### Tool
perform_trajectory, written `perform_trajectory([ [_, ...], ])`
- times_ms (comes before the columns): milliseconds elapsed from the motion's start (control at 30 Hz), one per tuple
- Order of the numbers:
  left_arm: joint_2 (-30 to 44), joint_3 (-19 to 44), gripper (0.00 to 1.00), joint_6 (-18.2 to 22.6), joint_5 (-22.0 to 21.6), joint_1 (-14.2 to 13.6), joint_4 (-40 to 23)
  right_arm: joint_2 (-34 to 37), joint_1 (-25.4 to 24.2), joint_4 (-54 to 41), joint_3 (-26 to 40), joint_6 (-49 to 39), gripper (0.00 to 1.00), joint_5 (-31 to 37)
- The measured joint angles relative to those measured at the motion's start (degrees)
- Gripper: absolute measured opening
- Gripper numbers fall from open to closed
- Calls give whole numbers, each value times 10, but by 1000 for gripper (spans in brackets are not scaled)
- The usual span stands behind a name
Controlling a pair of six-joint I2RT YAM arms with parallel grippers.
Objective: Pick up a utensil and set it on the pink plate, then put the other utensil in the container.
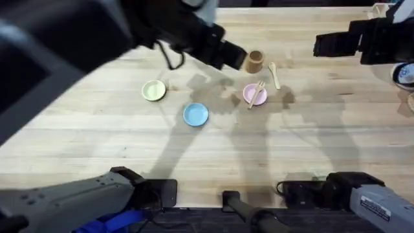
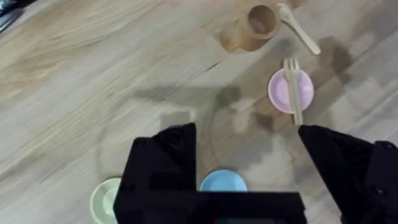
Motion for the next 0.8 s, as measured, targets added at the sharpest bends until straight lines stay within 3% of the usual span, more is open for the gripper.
perform_trajectory([
  [133, -39, 0, 995, 28, 22, 42, -20, 0, 0, 0, 0, 0, 998, 0],
  [233, -65, 0, 997, 67, 63, 77, -36, 0, 0, 0, 0, 0, 998, 0],
  [467, -74, 0, 995, 200, 232, 215, -91, 0, 0, 0, 0, 0, 998, 0],
  [567, -73, 0, 996, 279, 292, 268, -120, 0, 0, 0, 0, 0, 998, 0],
  [667, -71, 0, 996, 348, 331, 295, -131, 0, 0, 0, 0, 0, 998, 0],
  [800, -50, 0, 996, 413, 362, 299, -131, 0, 0, 0, 0, 0, 998, 0],
])
